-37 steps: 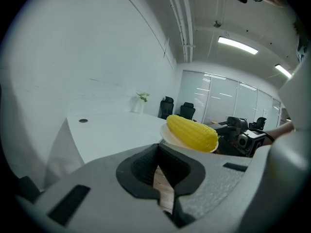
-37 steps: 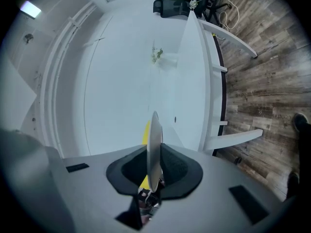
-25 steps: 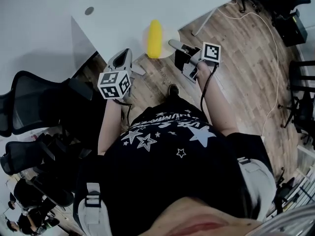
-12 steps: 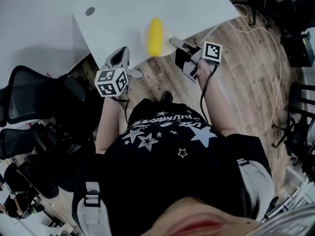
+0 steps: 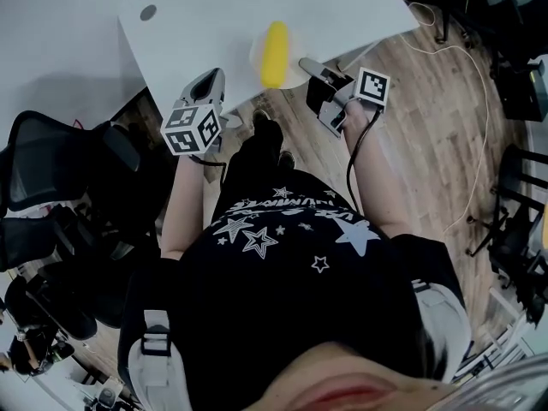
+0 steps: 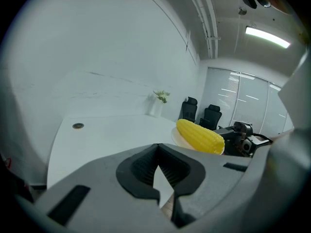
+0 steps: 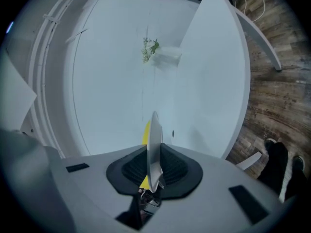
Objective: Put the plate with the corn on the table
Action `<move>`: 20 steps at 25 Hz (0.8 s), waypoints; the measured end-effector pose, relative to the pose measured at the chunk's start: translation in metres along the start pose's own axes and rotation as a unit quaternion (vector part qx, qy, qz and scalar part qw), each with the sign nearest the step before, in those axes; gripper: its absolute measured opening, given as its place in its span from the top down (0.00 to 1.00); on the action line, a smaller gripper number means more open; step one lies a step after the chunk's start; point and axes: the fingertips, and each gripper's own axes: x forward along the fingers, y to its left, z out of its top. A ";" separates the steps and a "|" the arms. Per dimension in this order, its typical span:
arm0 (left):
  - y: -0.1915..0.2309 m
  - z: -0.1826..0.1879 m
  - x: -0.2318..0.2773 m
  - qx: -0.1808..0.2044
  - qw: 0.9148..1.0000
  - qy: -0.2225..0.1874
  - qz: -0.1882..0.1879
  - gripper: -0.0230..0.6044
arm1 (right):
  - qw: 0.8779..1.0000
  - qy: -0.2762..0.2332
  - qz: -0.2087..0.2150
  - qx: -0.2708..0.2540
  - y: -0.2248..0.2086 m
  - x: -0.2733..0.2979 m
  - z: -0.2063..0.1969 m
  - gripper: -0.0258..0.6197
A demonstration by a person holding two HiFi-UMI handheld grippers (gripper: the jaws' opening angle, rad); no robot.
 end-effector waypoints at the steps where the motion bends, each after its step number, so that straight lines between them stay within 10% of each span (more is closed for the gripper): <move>1: 0.000 0.001 0.006 0.000 1.000 0.002 -0.003 0.95 | 1.000 -0.004 -0.001 0.004 -0.002 0.001 0.004 0.89; 20: 0.062 0.074 0.150 -0.001 1.000 0.001 -0.022 0.95 | 0.999 -0.013 -0.024 -0.030 -0.025 0.089 0.147 0.89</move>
